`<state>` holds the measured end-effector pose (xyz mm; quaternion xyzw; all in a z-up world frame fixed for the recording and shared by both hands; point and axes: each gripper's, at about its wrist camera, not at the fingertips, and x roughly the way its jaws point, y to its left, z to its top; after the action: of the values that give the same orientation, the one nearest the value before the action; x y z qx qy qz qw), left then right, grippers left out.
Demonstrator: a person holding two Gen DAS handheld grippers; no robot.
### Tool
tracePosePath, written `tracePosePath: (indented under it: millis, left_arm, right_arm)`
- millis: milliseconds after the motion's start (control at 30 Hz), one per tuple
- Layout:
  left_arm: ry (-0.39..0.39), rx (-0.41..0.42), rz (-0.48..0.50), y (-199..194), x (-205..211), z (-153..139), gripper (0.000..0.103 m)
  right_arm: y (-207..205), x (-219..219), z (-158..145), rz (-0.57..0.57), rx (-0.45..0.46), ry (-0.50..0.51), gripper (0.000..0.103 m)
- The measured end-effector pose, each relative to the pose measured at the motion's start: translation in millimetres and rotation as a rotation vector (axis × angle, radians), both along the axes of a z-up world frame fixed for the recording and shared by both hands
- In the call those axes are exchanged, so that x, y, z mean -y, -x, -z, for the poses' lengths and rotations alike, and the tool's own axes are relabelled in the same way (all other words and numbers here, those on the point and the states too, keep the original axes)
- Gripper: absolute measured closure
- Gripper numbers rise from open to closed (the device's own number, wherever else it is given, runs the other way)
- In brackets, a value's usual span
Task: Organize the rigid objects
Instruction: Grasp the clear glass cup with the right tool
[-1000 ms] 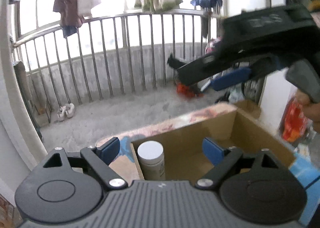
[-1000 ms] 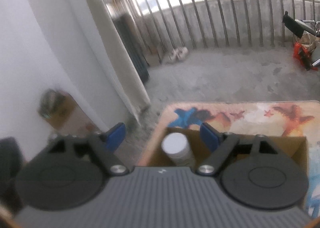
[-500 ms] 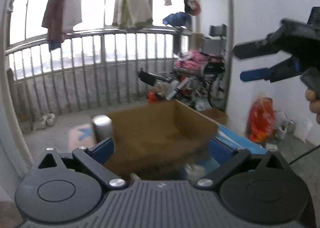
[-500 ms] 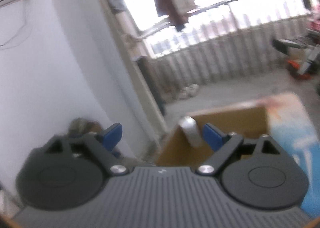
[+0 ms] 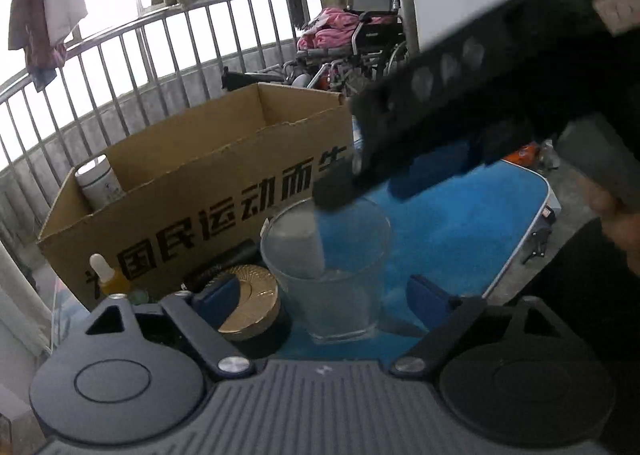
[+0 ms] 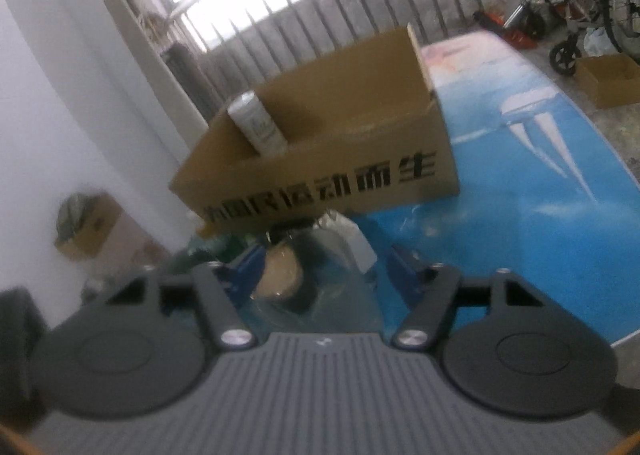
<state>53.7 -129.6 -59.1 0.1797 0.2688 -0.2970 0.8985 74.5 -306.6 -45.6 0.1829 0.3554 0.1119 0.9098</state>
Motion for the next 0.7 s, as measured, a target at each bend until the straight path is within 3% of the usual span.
tracePosePath:
  millis: [67, 200, 367, 700]
  left_arm:
    - [0.004, -0.006, 0.002, -3.6, 1.8, 3.5, 0.015]
    - [-0.024, -0.012, -0.003, -14.5, 9.6, 4.9, 0.026]
    - [-0.023, -0.027, 0.005, -19.5, 14.4, 9.0, 0.028]
    - [0.0, -0.028, -0.004, -20.4, 17.2, 10.8, 0.03]
  right_arm:
    - [-5.7, -5.1, 9.9, -0.013, -0.026, 0.004, 0.054]
    - [-27.1, -4.2, 20.7, -0.028, -0.065, 0.008, 0.065]
    - [-35.5, 0.3, 25.7, -0.023, -0.085, 0.022, 0.083]
    - [-41.3, 4.2, 28.8, -0.037, -0.091, 0.024, 0.085]
